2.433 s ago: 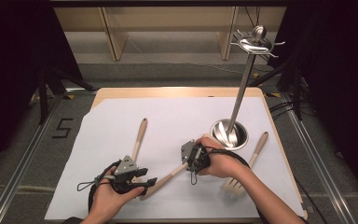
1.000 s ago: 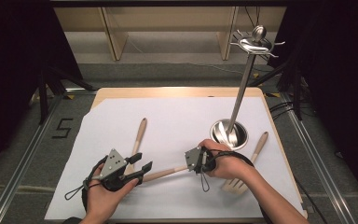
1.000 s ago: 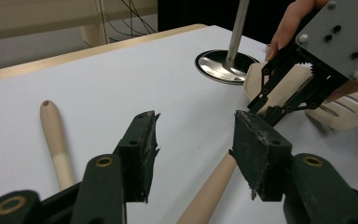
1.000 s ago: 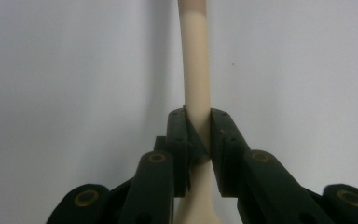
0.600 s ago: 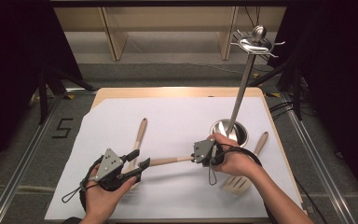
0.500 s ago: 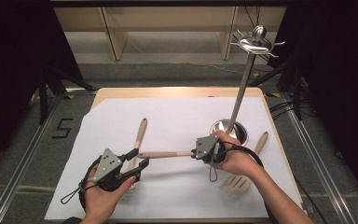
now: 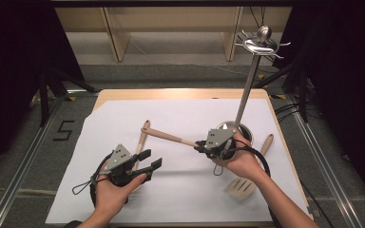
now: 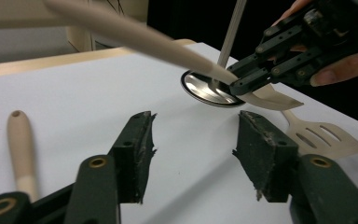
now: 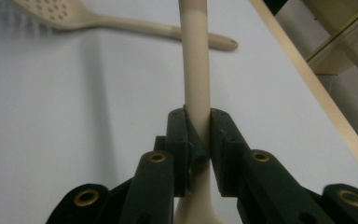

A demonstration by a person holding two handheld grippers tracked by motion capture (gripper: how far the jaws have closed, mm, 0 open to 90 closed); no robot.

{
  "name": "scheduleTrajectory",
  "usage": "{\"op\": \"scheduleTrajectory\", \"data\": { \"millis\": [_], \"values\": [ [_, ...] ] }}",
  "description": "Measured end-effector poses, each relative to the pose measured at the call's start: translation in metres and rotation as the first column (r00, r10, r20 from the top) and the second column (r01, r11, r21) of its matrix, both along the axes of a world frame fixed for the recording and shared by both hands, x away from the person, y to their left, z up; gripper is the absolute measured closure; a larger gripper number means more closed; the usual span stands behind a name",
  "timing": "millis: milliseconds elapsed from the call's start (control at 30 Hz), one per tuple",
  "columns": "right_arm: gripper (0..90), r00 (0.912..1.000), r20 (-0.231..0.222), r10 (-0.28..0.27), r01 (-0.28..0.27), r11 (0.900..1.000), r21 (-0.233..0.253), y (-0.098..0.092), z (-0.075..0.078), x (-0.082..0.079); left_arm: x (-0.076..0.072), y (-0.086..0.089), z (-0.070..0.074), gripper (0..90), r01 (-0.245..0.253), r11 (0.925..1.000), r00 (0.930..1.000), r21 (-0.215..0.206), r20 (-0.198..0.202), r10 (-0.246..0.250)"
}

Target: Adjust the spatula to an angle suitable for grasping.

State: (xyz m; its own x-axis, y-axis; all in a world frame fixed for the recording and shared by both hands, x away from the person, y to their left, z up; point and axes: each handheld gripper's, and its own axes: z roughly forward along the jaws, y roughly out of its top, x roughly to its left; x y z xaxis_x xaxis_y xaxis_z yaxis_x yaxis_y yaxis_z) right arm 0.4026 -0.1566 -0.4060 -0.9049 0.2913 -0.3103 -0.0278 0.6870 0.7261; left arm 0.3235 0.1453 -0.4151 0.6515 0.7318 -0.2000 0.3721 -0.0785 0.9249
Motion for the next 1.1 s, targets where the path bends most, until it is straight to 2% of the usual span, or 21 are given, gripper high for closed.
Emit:
{"op": "scheduleTrajectory", "data": {
  "millis": [33,67,133,233,267,400,533,667,700,800,900,1033,1067,1100],
  "values": [
    [79.7,1.0000,0.000,0.002,-0.002,1.000,0.017,0.000,0.002,-0.001,0.005,-0.003,0.001,42.7,-0.001,0.9999,1.0000,-0.015,-0.005,0.001],
    [79.7,1.0000,-0.007,-0.001,0.001,0.999,0.039,0.001,0.003,-0.003,0.007,-0.005,0.003,41.4,-0.005,0.9999,1.0000,-0.011,-0.003,0.005],
    [79.7,0.9999,-0.004,0.010,-0.010,0.998,0.056,0.002,0.005,-0.005,0.016,-0.010,0.008,40.1,0.006,0.9994,1.0000,-0.035,-0.008,-0.006],
    [79.7,0.9997,-0.008,0.021,-0.021,0.997,0.071,0.005,0.007,-0.011,0.026,-0.015,0.014,39.8,0.005,0.9943,0.9987,-0.106,-0.051,-0.010],
    [79.7,0.9997,-0.015,0.018,-0.017,0.997,0.073,0.005,0.008,-0.013,0.028,-0.016,0.017,40.4,0.000,0.9929,0.9985,-0.119,-0.054,-0.006],
    [79.7,0.9997,0.007,0.023,-0.024,0.996,0.087,0.006,0.011,-0.017,0.032,-0.021,0.025,46.6,0.006,0.9916,1.0000,-0.129,0.001,-0.006],
    [79.6,0.9996,-0.010,0.025,-0.024,0.995,0.094,0.006,0.009,-0.020,0.034,-0.026,0.030,54.2,0.006,0.9857,0.9990,-0.168,0.044,0.002],
    [79.7,0.9998,-0.002,0.017,-0.017,0.996,0.089,0.006,0.005,-0.021,0.035,-0.030,0.033,58.6,0.014,0.9844,0.9985,-0.176,0.054,-0.005],
    [79.7,0.9998,-0.021,0.006,-0.004,0.996,0.088,0.007,0.004,-0.022,0.035,-0.031,0.034,59.4,0.014,0.9844,0.9984,-0.175,0.056,-0.005],
    [79.8,0.9998,-0.005,0.018,-0.018,0.997,0.078,0.010,0.002,-0.022,0.035,-0.033,0.038,63.4,0.024,0.9837,0.9969,-0.178,0.078,-0.010],
    [79.8,0.9998,-0.016,0.011,-0.010,0.996,0.090,0.012,0.001,-0.024,0.035,-0.035,0.043,66.7,0.050,0.9790,0.9955,-0.198,0.089,-0.033],
    [79.9,0.9997,-0.024,-0.008,0.011,0.993,0.121,0.015,0.002,-0.027,0.032,-0.039,0.053,69.3,0.100,0.9763,0.9887,-0.192,0.129,-0.076],
    [79.9,0.9999,-0.009,-0.005,0.006,0.991,0.132,0.016,0.002,-0.026,0.030,-0.041,0.056,69.5,0.102,0.9778,0.9878,-0.183,0.135,-0.078],
    [79.9,0.9996,-0.024,-0.015,0.018,0.989,0.148,0.016,0.002,-0.028,0.030,-0.042,0.058,69.6,0.110,0.9771,0.9855,-0.182,0.148,-0.083]
  ]
}}
